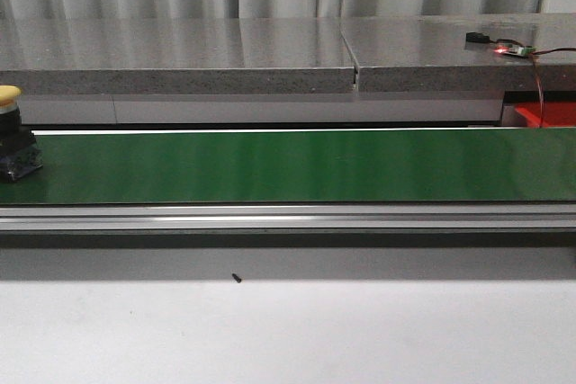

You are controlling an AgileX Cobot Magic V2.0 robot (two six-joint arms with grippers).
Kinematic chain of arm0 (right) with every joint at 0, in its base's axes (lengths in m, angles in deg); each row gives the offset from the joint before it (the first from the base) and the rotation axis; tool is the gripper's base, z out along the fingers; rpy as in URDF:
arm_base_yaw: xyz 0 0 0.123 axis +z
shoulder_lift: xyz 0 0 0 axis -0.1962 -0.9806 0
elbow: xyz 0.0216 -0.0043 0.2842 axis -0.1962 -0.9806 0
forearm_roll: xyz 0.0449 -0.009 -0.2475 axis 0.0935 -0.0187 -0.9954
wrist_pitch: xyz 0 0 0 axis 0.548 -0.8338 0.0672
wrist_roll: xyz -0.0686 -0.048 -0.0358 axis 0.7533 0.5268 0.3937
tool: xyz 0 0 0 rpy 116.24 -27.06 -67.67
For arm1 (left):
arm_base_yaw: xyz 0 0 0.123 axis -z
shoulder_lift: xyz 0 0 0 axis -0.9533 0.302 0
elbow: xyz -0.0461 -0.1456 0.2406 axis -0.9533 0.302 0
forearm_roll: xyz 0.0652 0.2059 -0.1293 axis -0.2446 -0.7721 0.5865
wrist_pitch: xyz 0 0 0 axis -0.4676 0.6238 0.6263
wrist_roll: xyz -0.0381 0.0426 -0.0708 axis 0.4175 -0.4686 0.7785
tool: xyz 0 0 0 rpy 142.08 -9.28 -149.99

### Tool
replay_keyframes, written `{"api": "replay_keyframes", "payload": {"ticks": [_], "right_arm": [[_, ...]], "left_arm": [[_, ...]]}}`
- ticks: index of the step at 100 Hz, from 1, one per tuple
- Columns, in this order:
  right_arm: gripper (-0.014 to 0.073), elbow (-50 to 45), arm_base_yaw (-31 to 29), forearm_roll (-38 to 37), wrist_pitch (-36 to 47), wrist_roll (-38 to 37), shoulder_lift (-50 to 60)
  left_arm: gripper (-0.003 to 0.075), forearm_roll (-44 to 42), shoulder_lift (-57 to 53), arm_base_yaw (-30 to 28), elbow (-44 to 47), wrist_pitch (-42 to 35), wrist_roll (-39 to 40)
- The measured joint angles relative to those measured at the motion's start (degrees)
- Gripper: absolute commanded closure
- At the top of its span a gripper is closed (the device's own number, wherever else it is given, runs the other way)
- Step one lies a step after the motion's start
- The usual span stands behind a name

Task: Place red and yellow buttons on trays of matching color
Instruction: 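Grasp a red button with the left gripper and set it on the belt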

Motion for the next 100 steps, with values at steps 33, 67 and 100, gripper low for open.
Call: {"api": "replay_keyframes", "payload": {"ticks": [33, 67, 100], "right_arm": [[0.0661, 0.0, 0.0, 0.0, 0.0, 0.0, 0.0], [0.0661, 0.0, 0.0, 0.0, 0.0, 0.0, 0.0], [0.0661, 0.0, 0.0, 0.0, 0.0, 0.0, 0.0]], "left_arm": [[0.0459, 0.5, 3.13, 4.51, 0.21, 1.14, -0.88], [0.0454, 0.63, 10.3, 5.66, 0.21, 2.68, -0.88], [0.0141, 0.63, 11.57, 5.66, 0.21, 2.45, -1.53]]}}
